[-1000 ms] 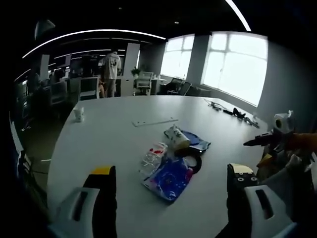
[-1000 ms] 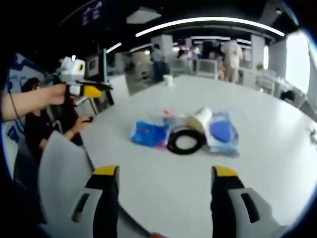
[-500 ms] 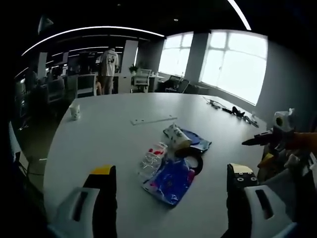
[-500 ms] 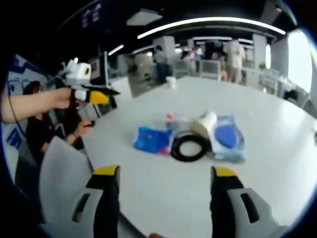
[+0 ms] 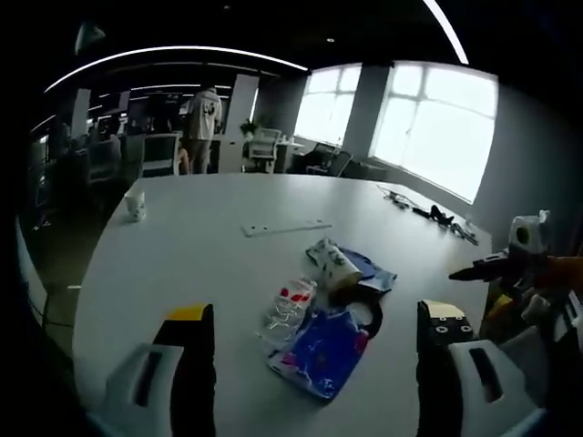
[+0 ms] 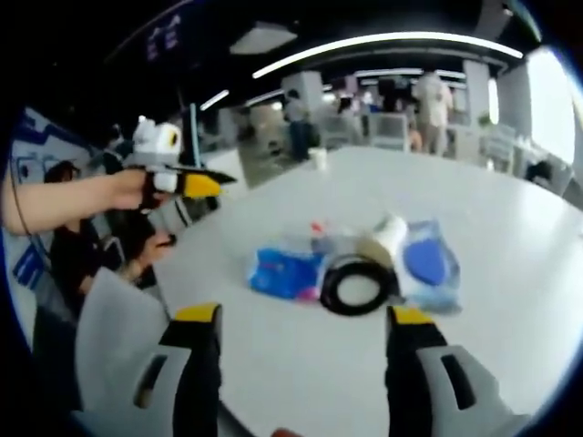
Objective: Arrange the tabletop items into an orderly group along one side of the table until the central work area is clear of visible clutter.
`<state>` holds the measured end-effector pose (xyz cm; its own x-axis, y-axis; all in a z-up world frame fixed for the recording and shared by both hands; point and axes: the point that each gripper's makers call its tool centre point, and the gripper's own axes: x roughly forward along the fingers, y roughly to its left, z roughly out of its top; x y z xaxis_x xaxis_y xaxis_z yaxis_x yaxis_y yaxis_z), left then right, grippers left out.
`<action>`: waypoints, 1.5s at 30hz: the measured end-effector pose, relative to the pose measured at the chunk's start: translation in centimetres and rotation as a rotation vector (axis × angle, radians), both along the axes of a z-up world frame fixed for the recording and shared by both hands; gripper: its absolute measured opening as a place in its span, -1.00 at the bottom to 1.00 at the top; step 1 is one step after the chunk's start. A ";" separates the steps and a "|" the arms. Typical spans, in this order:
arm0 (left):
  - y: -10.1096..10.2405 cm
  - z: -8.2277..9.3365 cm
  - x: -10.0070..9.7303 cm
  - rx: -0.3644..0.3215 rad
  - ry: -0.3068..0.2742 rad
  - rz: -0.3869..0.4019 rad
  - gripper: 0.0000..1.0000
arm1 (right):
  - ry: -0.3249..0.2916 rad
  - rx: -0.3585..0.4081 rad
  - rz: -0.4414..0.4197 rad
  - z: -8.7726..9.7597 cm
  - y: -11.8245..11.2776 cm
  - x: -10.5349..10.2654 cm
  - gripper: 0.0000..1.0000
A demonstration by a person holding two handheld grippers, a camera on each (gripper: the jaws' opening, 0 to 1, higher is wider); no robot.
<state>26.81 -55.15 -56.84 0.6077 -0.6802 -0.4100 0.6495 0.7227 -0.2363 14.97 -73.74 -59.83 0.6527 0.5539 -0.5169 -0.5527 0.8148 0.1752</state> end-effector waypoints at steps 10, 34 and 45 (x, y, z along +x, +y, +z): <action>-0.9 -0.6 1.8 0.020 0.006 -0.037 0.83 | -0.001 0.008 0.004 0.1 0.4 0.7 0.41; -3.3 -3.7 4.6 0.060 0.048 -0.120 0.85 | 0.023 0.021 0.012 -0.6 1.2 1.7 0.40; -4.4 -4.6 5.5 0.060 0.059 -0.157 0.83 | 0.035 0.031 0.004 -0.9 1.3 1.5 0.40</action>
